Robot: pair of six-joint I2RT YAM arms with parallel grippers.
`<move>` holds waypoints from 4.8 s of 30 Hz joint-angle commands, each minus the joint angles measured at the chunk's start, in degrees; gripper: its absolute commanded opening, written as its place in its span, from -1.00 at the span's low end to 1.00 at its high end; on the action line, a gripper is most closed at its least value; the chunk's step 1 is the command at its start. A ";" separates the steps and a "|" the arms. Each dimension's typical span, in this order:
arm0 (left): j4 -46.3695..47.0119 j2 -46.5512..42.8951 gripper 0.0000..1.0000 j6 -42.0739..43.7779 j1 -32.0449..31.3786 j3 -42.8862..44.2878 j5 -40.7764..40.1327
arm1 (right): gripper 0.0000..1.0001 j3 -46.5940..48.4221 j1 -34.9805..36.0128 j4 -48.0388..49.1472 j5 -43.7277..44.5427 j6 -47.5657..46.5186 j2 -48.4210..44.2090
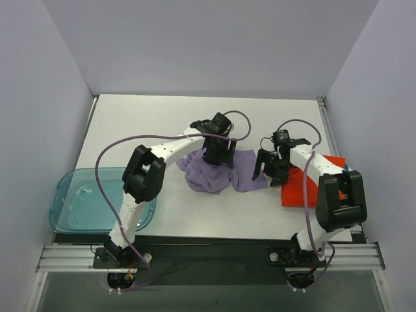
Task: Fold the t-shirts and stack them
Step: Flatten out the tshirt
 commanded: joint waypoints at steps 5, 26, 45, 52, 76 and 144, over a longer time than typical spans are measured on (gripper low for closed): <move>3.26 2.92 0.13 -0.51 0.36 2.60 5.51 | 0.47 2.61 -0.64 -0.80 -0.18 0.10 3.45; 4.25 -31.18 -1.00 4.66 27.15 -19.56 10.19 | 0.46 6.13 -0.55 -2.55 -3.69 3.43 -0.67; -2.01 -33.20 0.18 1.71 20.59 -15.05 -7.58 | 0.50 4.38 -0.38 -3.44 -5.63 3.26 -1.56; -1.91 -29.35 0.18 -4.03 8.37 -23.59 -0.46 | 0.50 3.76 -0.11 -3.17 -6.15 3.44 -1.64; 0.45 -15.98 0.15 -4.91 3.70 -20.60 -6.94 | 0.51 0.86 -0.29 -2.64 -6.51 3.35 -5.60; 1.25 -54.82 -1.00 -6.58 41.75 -25.96 4.21 | 0.47 30.82 22.30 14.67 -17.31 13.89 31.74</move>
